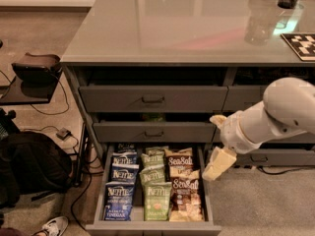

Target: Pick green jalapeno chip bag from bottom drawer and place on counter

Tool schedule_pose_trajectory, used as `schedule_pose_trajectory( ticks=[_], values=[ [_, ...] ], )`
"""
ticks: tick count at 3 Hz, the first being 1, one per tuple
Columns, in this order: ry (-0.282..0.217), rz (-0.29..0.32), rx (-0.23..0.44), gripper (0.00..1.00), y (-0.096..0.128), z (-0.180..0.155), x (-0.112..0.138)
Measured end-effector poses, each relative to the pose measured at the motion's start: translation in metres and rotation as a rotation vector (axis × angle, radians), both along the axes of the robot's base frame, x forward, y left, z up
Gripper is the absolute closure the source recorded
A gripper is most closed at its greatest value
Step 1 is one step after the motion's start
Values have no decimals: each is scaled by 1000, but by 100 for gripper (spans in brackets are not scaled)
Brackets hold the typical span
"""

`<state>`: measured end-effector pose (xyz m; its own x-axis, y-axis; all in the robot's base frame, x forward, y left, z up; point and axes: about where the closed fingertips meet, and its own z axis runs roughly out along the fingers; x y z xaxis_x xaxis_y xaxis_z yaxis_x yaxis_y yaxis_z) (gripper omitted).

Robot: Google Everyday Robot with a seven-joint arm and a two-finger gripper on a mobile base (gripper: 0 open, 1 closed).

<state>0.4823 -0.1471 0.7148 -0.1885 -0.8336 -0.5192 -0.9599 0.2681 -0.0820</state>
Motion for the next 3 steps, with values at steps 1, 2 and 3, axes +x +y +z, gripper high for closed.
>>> schedule_pose_trajectory(
  ticks=[1,2,3],
  values=[
    [53,27,15,0,12,-24,-13],
    [53,27,15,0,12,-24,-13],
    [87,84,24,0,24,-34,-30]
  ],
)
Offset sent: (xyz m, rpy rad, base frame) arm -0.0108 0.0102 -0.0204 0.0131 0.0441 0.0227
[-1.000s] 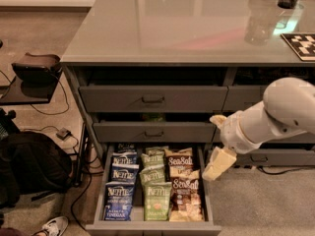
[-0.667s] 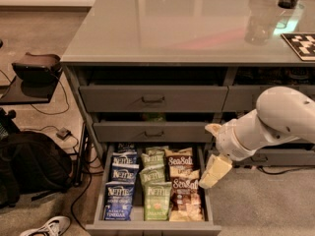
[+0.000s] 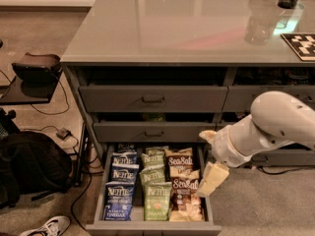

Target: Pick green jalapeno chip bag from bottom drawer and place on counter

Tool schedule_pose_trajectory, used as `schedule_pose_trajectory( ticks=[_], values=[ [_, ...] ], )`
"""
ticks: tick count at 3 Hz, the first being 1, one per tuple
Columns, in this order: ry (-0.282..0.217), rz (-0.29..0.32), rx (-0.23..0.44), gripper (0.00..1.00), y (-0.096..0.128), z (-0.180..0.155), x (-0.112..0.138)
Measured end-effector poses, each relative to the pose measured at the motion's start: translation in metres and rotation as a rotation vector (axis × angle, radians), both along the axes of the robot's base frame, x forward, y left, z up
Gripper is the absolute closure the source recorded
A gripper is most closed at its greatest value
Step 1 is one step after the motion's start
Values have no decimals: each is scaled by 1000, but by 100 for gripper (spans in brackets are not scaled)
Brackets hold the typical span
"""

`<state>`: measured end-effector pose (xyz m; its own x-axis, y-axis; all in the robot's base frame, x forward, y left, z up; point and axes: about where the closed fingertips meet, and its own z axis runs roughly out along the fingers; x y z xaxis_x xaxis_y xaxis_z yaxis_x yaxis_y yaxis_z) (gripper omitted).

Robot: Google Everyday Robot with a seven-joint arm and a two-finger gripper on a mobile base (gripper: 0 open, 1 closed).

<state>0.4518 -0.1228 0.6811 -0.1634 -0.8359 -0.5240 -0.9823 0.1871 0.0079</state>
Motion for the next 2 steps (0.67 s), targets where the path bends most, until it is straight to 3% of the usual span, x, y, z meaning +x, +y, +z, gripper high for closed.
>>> schedule_pose_trajectory(
  ticks=[2],
  values=[
    [118,87,222,0,58,-80,-32]
  ],
)
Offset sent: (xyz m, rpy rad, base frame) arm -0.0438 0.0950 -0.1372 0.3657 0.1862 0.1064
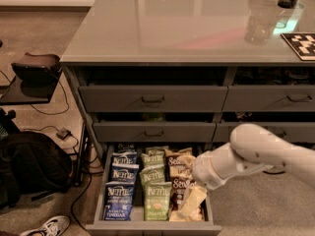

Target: Pick green jalapeno chip bag from bottom drawer and place on counter

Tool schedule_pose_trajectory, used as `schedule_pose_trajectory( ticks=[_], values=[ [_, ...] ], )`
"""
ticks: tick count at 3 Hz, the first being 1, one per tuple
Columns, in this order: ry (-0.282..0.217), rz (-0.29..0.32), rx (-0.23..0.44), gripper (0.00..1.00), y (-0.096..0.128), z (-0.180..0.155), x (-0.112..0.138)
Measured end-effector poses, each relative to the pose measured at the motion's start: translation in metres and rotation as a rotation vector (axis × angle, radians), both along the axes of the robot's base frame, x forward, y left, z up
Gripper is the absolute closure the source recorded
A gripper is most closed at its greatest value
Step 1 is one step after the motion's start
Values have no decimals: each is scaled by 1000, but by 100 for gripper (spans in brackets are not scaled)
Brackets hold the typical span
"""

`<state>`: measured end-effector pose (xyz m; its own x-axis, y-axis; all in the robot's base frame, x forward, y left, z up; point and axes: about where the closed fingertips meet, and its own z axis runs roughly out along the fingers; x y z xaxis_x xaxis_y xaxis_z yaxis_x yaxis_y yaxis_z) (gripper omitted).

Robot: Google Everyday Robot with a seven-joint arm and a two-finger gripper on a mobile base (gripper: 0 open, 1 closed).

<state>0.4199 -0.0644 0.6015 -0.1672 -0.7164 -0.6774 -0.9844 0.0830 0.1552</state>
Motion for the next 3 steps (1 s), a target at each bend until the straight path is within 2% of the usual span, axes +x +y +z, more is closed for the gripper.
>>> schedule_pose_trajectory(
  ticks=[1,3],
  values=[
    [23,-39,47,0,14,-45,2],
    [53,-102,61,0,27,-122,12]
  ],
)
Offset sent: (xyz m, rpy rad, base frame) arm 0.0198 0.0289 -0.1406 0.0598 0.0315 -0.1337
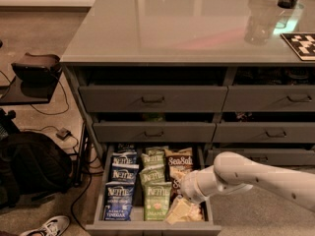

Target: Pick green jalapeno chip bag from bottom drawer and place on counter

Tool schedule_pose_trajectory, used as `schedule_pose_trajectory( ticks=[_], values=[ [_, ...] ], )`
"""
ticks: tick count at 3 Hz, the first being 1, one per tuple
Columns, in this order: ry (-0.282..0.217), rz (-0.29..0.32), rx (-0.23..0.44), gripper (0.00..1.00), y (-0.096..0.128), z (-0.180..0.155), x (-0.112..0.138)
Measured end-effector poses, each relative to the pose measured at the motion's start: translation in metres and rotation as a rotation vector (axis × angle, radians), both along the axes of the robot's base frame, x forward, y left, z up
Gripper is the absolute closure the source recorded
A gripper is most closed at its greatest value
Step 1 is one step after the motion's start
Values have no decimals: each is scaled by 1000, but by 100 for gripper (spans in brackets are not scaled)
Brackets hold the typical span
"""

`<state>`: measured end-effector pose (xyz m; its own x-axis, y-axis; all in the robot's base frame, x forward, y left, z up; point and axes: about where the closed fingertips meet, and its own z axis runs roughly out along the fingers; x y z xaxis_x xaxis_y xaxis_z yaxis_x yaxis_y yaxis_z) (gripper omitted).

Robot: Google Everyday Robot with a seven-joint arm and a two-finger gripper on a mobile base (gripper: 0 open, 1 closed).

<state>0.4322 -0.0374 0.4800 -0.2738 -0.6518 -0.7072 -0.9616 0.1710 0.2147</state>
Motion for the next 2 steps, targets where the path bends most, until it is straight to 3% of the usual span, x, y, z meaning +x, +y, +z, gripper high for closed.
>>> schedule_pose_trajectory(
  ticks=[2],
  values=[
    [51,-79,48,0,12,-41,27]
  ],
)
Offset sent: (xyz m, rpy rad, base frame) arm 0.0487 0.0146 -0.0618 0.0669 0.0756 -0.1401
